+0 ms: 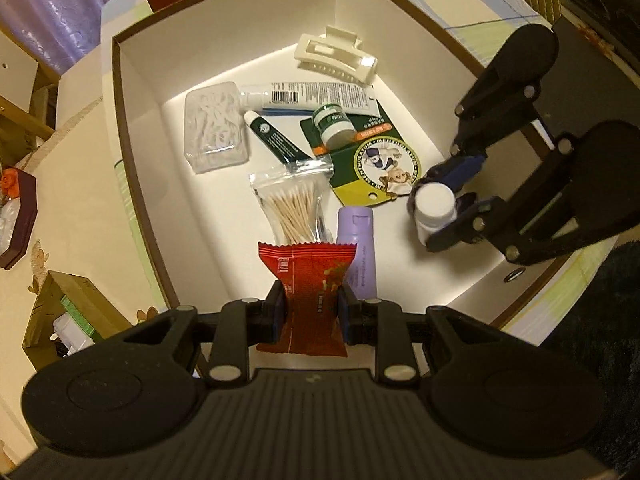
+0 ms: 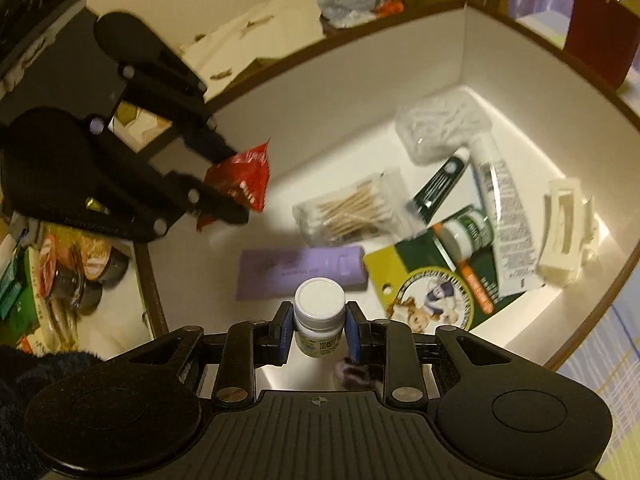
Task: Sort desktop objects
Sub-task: 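Carry the red packet and pill bottle over the shoebox, then open both tools to drop the red packet and pill bottle into the shoebox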
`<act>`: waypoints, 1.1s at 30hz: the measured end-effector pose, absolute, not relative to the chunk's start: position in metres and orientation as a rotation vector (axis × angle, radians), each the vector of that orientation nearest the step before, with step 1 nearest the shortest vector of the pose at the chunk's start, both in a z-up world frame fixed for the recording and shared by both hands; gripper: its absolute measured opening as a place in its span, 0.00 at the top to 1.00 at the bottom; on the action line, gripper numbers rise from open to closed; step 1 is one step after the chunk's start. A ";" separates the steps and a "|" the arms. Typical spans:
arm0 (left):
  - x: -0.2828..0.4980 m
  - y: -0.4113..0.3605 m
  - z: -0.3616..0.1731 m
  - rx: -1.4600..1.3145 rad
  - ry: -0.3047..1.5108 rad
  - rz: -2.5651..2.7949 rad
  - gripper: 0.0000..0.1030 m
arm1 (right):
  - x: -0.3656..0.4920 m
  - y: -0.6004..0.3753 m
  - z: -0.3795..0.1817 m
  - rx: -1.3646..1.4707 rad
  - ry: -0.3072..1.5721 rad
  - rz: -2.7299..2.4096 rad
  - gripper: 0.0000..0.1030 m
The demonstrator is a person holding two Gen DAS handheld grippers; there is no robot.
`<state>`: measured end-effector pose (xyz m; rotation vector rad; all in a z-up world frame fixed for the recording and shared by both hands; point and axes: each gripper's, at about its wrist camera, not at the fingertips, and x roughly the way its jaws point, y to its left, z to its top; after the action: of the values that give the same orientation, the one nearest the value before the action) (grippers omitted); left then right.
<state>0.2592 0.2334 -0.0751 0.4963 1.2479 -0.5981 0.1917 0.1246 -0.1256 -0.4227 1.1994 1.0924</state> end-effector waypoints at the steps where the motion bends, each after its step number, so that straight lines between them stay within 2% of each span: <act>1: 0.260 0.233 -0.077 0.499 1.254 -0.602 0.79 | 0.190 0.124 -0.125 -0.431 1.193 1.090 0.27; 15: 0.265 0.230 -0.099 0.536 1.345 -0.617 0.76 | 0.189 0.121 -0.120 -0.419 1.180 1.073 0.26; 19: 0.263 0.226 -0.100 0.530 1.362 -0.631 0.59 | 0.188 0.120 -0.118 -0.429 1.175 1.079 0.26; 27: 0.260 0.223 -0.094 0.522 1.340 -0.607 0.52 | 0.179 0.118 -0.108 -0.478 1.157 1.076 0.26; 31: 0.256 0.222 -0.089 0.526 1.321 -0.585 0.42 | 0.173 0.115 -0.101 -0.512 1.153 1.034 0.26; 33: 0.254 0.221 -0.086 0.528 1.314 -0.576 0.42 | 0.170 0.111 -0.098 -0.524 1.147 1.017 0.26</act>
<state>0.2536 0.2207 -0.0863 0.5278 1.3141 -0.5764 0.1699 0.1106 -0.0977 -0.5244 1.1473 1.0166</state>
